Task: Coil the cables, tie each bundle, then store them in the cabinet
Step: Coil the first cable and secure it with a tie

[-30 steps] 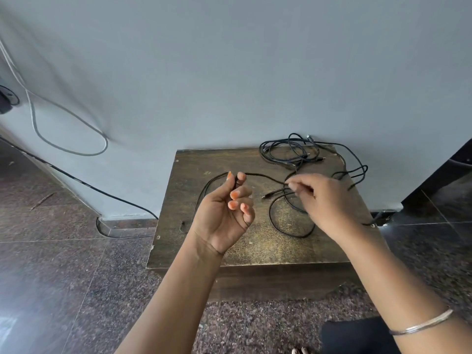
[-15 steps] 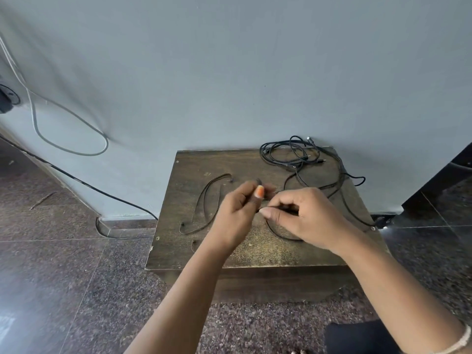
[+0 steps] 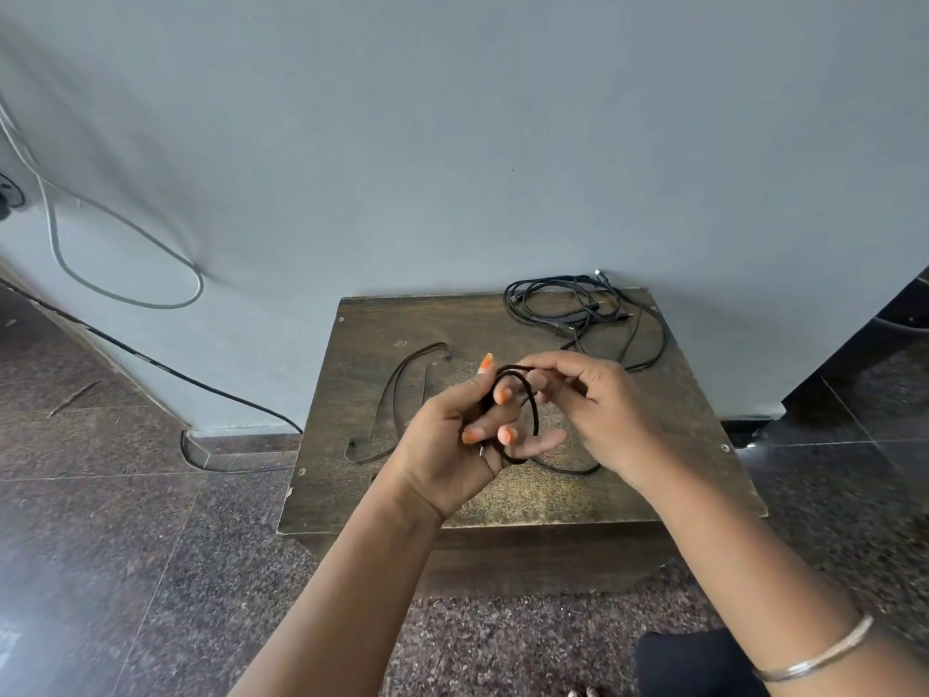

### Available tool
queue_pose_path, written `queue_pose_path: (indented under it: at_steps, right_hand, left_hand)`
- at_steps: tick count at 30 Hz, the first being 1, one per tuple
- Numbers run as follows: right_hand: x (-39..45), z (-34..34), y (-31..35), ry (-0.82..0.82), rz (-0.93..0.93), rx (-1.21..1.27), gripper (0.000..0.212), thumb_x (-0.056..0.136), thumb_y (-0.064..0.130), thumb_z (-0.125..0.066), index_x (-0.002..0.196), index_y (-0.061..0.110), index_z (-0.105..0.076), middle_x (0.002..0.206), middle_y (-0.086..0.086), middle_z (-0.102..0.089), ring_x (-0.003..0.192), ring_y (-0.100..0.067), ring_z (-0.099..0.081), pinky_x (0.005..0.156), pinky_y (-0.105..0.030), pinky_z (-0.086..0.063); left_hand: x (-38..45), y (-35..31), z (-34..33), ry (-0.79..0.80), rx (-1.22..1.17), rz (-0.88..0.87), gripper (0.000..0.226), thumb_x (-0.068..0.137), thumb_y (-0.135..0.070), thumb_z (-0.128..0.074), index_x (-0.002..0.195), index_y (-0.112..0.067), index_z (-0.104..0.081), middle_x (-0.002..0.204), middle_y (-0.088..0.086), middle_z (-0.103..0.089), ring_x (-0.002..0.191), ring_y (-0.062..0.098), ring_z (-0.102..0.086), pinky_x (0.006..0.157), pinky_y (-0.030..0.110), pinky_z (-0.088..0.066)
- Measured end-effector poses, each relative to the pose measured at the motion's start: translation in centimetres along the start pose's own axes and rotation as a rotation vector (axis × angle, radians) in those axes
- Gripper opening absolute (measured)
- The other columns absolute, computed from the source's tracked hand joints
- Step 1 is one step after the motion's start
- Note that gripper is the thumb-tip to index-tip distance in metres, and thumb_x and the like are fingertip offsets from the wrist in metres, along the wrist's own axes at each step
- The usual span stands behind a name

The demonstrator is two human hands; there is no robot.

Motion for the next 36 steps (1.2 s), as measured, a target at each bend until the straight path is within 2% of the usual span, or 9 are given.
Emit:
queue_pose_path:
  at_steps: [3,6,10,19,23,25,27,33,36]
  right_hand:
    - [-0.7,-1.7,-0.6,0.186,-0.073,-0.276,0.038,0.094,0.01,-0.051,0.104,0.045,-0.064,0.074,0.012,-0.067,0.051,0.007,-0.054,0.05,-0.009,-0.035]
    - [-1.2,-2.9,0.4,0.292,-0.057,-0.419,0.027,0.097,0.018,-0.046,0.077,0.033,-0.057,0.064,0.007,-0.064,0.051,-0.001,-0.055,0.052,-0.026,-0.037]
    - [-1.6,-3.8,2.0,0.357,0.028,-0.561,0.02,0.098,0.025,-0.049,0.087,0.017,-0.064,0.066,0.002,-0.064,0.055,-0.012,-0.059,0.054,-0.035,-0.047]
    - [-2.1,-3.0,4.1,0.337,0.097,-0.583,0.023,0.089,0.035,-0.06,0.069,0.024,-0.063,0.058,0.008,-0.058,0.05,-0.01,-0.051,0.048,-0.031,-0.041]
    - [-2.1,-2.4,5.0,0.255,0.173,-0.544,0.023,0.081,0.028,-0.066,0.062,0.027,-0.052,0.05,0.016,-0.042,0.048,-0.008,-0.044,0.048,-0.027,-0.035]
    - [-2.0,-1.8,5.4,0.206,0.212,-0.498,0.015,0.079,0.026,-0.069,0.067,0.021,-0.061,0.051,0.015,-0.043,0.048,-0.008,-0.044,0.047,-0.025,-0.037]
    - [-1.8,-1.0,5.6,0.151,0.229,-0.432,0.012,0.079,0.028,-0.072,0.072,0.02,-0.066,0.059,0.014,-0.052,0.051,-0.007,-0.049,0.048,-0.02,-0.038]
    - [-0.6,1.1,4.1,-0.045,0.205,-0.155,0.008,0.08,0.016,-0.075,0.088,0.016,-0.076,0.075,0.004,-0.058,0.063,-0.011,-0.053,0.057,-0.017,-0.039]
    - [-0.2,1.1,2.7,-0.075,0.151,-0.071,0.016,0.085,0.012,-0.068,0.098,0.017,-0.074,0.081,-0.002,-0.061,0.072,-0.019,-0.057,0.062,-0.032,-0.047]
  left_hand:
    - [0.0,-1.1,0.3,-0.042,-0.167,-0.151,0.041,0.095,-0.032,-0.042,0.065,-0.01,-0.058,0.044,0.0,-0.045,0.056,0.017,-0.062,0.085,0.047,-0.055]
    - [-0.1,-2.3,1.0,-0.1,-0.261,-0.31,0.038,0.094,-0.029,-0.044,0.068,-0.008,-0.062,0.058,0.005,-0.06,0.088,0.026,-0.071,0.092,0.045,-0.052]
    - [-0.3,-3.3,2.4,-0.219,-0.236,-0.406,0.04,0.098,-0.031,-0.038,0.072,-0.01,-0.059,0.081,0.009,-0.073,0.114,0.028,-0.061,0.105,0.042,-0.04]
    - [-0.2,-3.3,1.4,-0.253,0.563,-0.496,0.045,0.097,-0.04,-0.033,0.086,-0.007,-0.061,0.103,0.015,-0.072,0.125,0.015,-0.053,0.107,0.032,-0.034]
    - [-0.4,-2.8,0.9,-0.295,1.05,-0.481,0.042,0.099,-0.04,-0.033,0.088,-0.017,-0.066,0.094,-0.003,-0.073,0.104,-0.001,-0.061,0.09,0.019,-0.045]
    - [-0.5,-2.6,1.0,-0.302,1.216,-0.444,0.034,0.099,-0.042,-0.036,0.079,-0.032,-0.062,0.074,-0.014,-0.065,0.073,0.0,-0.059,0.066,0.026,-0.047]
    - [-0.6,-2.7,1.2,-0.308,1.306,-0.419,0.038,0.099,-0.041,-0.036,0.065,-0.034,-0.052,0.059,-0.016,-0.054,0.057,0.001,-0.046,0.056,0.029,-0.037]
    - [-0.2,-2.1,1.1,-0.183,1.104,-0.265,0.065,0.101,-0.047,-0.026,0.065,-0.007,-0.062,0.039,-0.007,-0.048,0.045,0.006,-0.042,0.054,0.022,-0.035]
    - [0.0,-0.7,0.8,-0.097,0.82,-0.133,0.062,0.097,-0.048,-0.032,0.066,-0.004,-0.062,0.036,-0.001,-0.03,0.05,0.018,-0.052,0.085,0.041,-0.05]
Point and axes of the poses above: each hand's wrist, its own x-axis towards the middle knuckle, its own z-axis out of the back of the hand, y = z × x, the point moved 7 cm from there along x, towards the middle knuckle
